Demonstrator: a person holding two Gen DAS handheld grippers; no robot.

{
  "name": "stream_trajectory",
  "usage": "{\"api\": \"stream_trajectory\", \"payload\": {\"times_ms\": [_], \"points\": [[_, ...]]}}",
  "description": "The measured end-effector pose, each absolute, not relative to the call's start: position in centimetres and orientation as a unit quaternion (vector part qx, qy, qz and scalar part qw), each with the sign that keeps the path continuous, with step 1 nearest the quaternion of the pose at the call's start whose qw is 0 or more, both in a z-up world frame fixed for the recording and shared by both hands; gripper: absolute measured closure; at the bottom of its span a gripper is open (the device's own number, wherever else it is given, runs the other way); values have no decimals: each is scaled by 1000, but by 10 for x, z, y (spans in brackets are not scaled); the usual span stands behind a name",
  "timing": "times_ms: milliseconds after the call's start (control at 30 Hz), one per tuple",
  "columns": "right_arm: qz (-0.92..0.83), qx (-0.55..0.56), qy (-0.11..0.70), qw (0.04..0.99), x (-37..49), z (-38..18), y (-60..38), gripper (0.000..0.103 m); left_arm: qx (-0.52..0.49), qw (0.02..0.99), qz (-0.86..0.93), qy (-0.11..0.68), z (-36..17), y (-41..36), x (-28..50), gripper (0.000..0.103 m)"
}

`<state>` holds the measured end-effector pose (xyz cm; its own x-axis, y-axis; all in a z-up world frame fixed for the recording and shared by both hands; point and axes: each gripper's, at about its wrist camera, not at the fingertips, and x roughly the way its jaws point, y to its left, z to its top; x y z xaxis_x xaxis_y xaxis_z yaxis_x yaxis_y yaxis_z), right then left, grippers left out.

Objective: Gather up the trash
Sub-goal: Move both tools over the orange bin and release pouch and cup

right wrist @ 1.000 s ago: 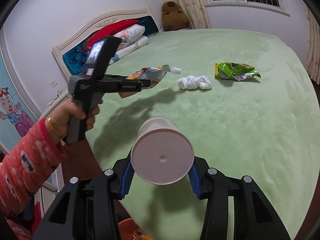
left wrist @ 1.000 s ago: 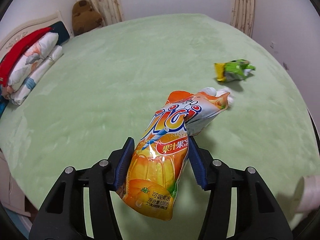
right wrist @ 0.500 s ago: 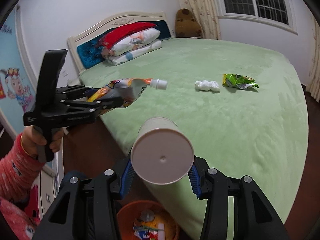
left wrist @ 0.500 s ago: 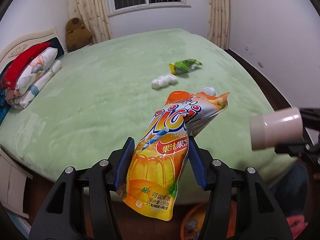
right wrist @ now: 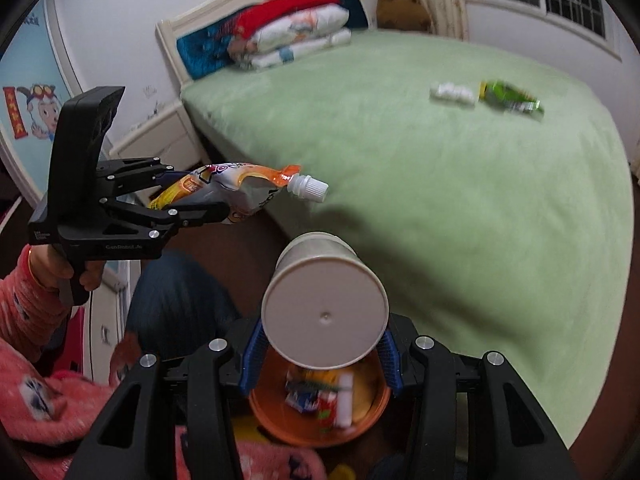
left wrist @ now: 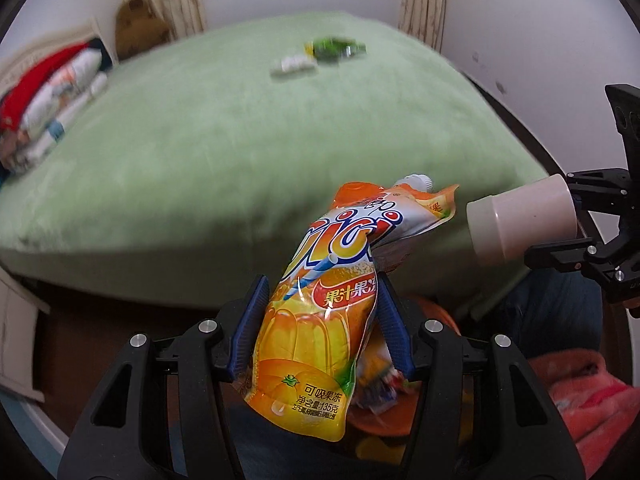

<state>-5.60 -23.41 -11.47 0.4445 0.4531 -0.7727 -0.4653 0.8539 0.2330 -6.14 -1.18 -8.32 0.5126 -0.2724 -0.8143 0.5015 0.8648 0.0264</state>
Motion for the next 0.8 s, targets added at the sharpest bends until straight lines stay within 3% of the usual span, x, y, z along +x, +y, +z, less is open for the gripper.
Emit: {"api": "stream_trajectory", "payload": {"times_ms": [700,733,767,800], "points": [[231,-11,618,751,-54,-256,-218,56,142,740,-232,614,-254,-40,-72,49],[228,-10,623,749,-53,-259,-218,54,150,735,-231,619,-261,-47,-76,48],[220,-7,628,746,-50,-262,-219,40,159,732,-228,622,-265,-49,-78,43],[214,-4,628,748,-48,-263,-221,33,166,731,-222,623,-267,-48,-86,31]]}}
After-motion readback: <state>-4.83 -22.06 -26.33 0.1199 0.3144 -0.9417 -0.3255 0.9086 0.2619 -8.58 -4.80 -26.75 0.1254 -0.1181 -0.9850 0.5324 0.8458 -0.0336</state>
